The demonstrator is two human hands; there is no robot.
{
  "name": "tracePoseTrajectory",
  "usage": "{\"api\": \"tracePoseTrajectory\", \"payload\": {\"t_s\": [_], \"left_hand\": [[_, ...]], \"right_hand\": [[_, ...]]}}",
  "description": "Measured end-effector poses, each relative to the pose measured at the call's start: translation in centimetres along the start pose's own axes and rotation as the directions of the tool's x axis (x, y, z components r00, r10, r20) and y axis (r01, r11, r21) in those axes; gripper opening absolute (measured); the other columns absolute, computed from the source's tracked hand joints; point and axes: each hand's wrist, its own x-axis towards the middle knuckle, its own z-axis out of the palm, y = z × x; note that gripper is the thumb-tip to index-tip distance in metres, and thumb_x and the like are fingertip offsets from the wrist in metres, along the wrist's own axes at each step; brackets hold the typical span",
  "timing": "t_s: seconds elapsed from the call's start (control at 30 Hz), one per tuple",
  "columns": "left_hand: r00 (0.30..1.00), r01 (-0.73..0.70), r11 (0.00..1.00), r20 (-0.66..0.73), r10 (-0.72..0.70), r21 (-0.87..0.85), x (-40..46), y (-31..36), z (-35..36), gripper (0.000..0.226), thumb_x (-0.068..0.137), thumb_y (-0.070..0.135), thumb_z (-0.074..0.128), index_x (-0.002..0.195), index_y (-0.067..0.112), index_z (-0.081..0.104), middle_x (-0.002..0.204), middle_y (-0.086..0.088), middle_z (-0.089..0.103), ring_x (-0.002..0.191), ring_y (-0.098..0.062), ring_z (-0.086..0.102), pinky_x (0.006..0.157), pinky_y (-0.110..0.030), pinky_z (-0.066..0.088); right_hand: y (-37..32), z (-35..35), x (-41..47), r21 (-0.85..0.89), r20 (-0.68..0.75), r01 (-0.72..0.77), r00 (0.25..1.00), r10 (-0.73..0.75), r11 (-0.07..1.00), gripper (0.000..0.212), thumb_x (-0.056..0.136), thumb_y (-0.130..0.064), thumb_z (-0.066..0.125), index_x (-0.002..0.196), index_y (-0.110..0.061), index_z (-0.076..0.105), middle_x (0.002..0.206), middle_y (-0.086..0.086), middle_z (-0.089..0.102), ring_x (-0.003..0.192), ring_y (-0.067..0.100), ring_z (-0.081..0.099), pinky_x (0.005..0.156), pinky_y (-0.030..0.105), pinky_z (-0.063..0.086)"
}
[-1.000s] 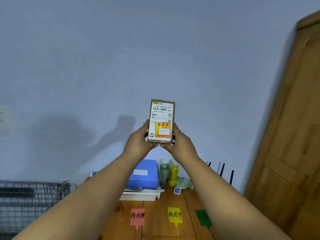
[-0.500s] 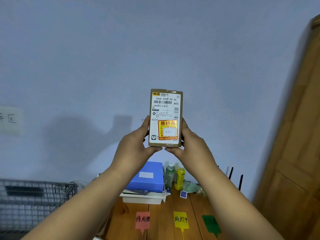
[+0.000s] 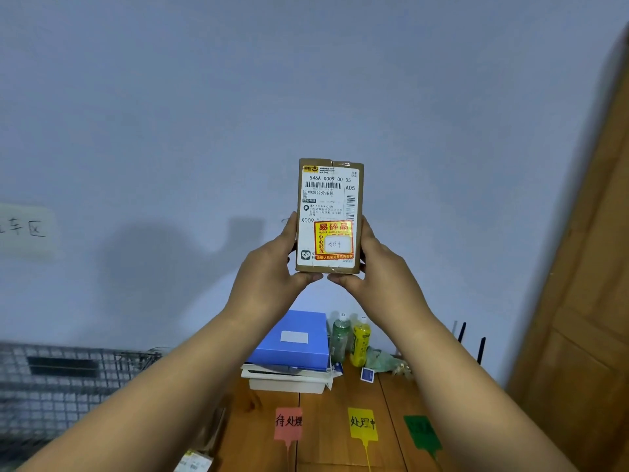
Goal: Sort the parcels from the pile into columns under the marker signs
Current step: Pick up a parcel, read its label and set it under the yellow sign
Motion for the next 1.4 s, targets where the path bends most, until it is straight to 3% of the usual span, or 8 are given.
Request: {"api": "tracePoseTrajectory", "payload": {"t_s": [0.2, 0.37, 0.6, 0.73, 0.93, 1.13, 1.27, 1.4], "left_hand": [[0.995, 0.058, 0.998, 0.076, -0.058, 0.004, 0.3, -2.4, 1.9, 0.087, 0.081, 0.029, 0.075, 0.147, 0.045, 0.021, 0.126, 0.015, 0.063, 0.107, -0.002, 0.059, 0.092, -0.029, 0.053], [0.973, 0.157, 0.988, 0.176, -0.153, -0.006, -0.6, -5.2, 3.8, 0.085, 0.081, 0.021, 0.075, 0.146, 0.043, 0.026, 0.124, 0.014, 0.064, 0.097, 0.005, 0.055, 0.076, -0.004, 0.041], [0.931, 0.233, 0.971, 0.278, -0.237, 0.047, -3.1, -7.5, 6.9, 0.085, 0.081, 0.018, 0.075, 0.149, 0.036, 0.027, 0.13, 0.009, 0.062, 0.115, -0.011, 0.058, 0.083, -0.015, 0.04], [0.895, 0.296, 0.955, 0.348, -0.278, 0.0, -4.6, -8.3, 9.7, 0.081, 0.08, 0.018, 0.076, 0.146, 0.035, 0.033, 0.124, 0.009, 0.064, 0.11, -0.008, 0.059, 0.083, -0.018, 0.045], [0.839, 0.315, 0.949, 0.466, -0.282, 0.009, -7.0, -8.1, 15.1, 0.075, 0.078, 0.017, 0.078, 0.142, 0.028, 0.041, 0.123, 0.007, 0.065, 0.108, -0.004, 0.056, 0.077, -0.007, 0.039], [0.724, 0.399, 0.914, 0.588, -0.362, 0.071, -11.0, -8.3, 20.9, 0.07, 0.075, 0.015, 0.08, 0.137, 0.024, 0.049, 0.124, 0.003, 0.065, 0.116, -0.013, 0.058, 0.089, -0.022, 0.042], [0.652, 0.443, 0.888, 0.633, -0.416, 0.128, -13.7, -9.0, 24.4, 0.067, 0.076, 0.015, 0.079, 0.135, 0.024, 0.049, 0.119, 0.005, 0.067, 0.111, -0.013, 0.061, 0.084, -0.021, 0.045], [0.555, 0.533, 0.828, 0.668, -0.496, 0.172, -16.4, -10.0, 27.3, 0.048, 0.078, 0.013, 0.077, 0.121, 0.022, 0.057, 0.109, 0.006, 0.068, 0.102, -0.011, 0.063, 0.076, -0.019, 0.047]], "right_hand": [[1.5, 2.0, 0.3, 0.037, 0.092, -0.061, 0.994, 0.057, 0.997, 0.096, 0.084, -0.029, 0.074, 0.153, -0.034, 0.008, 0.126, -0.008, 0.065, 0.108, 0.012, 0.064, 0.087, 0.03, 0.052], [3.8, 5.5, -0.2, 0.041, 0.184, -0.15, 0.973, 0.14, 0.988, 0.096, 0.084, -0.025, 0.074, 0.154, -0.032, 0.008, 0.127, -0.004, 0.065, 0.108, 0.016, 0.065, 0.086, 0.027, 0.049], [6.9, 8.6, -2.5, 0.008, 0.262, -0.235, 0.938, 0.225, 0.972, 0.093, 0.083, -0.025, 0.074, 0.152, -0.032, 0.012, 0.124, 0.0, 0.066, 0.105, 0.022, 0.066, 0.085, 0.032, 0.052], [9.0, 8.8, -4.4, 0.013, 0.318, -0.289, 0.909, 0.27, 0.957, 0.09, 0.083, -0.021, 0.075, 0.151, -0.031, 0.016, 0.128, -0.003, 0.063, 0.108, 0.016, 0.064, 0.08, 0.021, 0.047], [13.6, 8.8, -8.5, -0.015, 0.369, -0.405, 0.847, 0.382, 0.914, 0.091, 0.083, -0.018, 0.074, 0.152, -0.029, 0.016, 0.129, -0.008, 0.062, 0.114, 0.013, 0.062, 0.088, 0.023, 0.047], [19.1, 9.9, -13.5, -0.069, 0.454, -0.543, 0.73, 0.511, 0.837, 0.092, 0.083, -0.017, 0.074, 0.154, -0.023, 0.015, 0.131, -0.003, 0.06, 0.118, 0.017, 0.058, 0.088, 0.021, 0.041], [22.5, 11.5, -16.4, -0.069, 0.518, -0.586, 0.67, 0.531, 0.807, 0.094, 0.078, -0.02, 0.077, 0.151, -0.028, 0.019, 0.129, -0.008, 0.061, 0.117, 0.013, 0.058, 0.097, 0.028, 0.046], [25.4, 13.0, -18.6, -0.1, 0.572, -0.613, 0.609, 0.549, 0.784, 0.082, 0.078, -0.018, 0.077, 0.145, -0.031, 0.031, 0.125, -0.01, 0.063, 0.112, 0.01, 0.059, 0.089, 0.024, 0.046]]}}
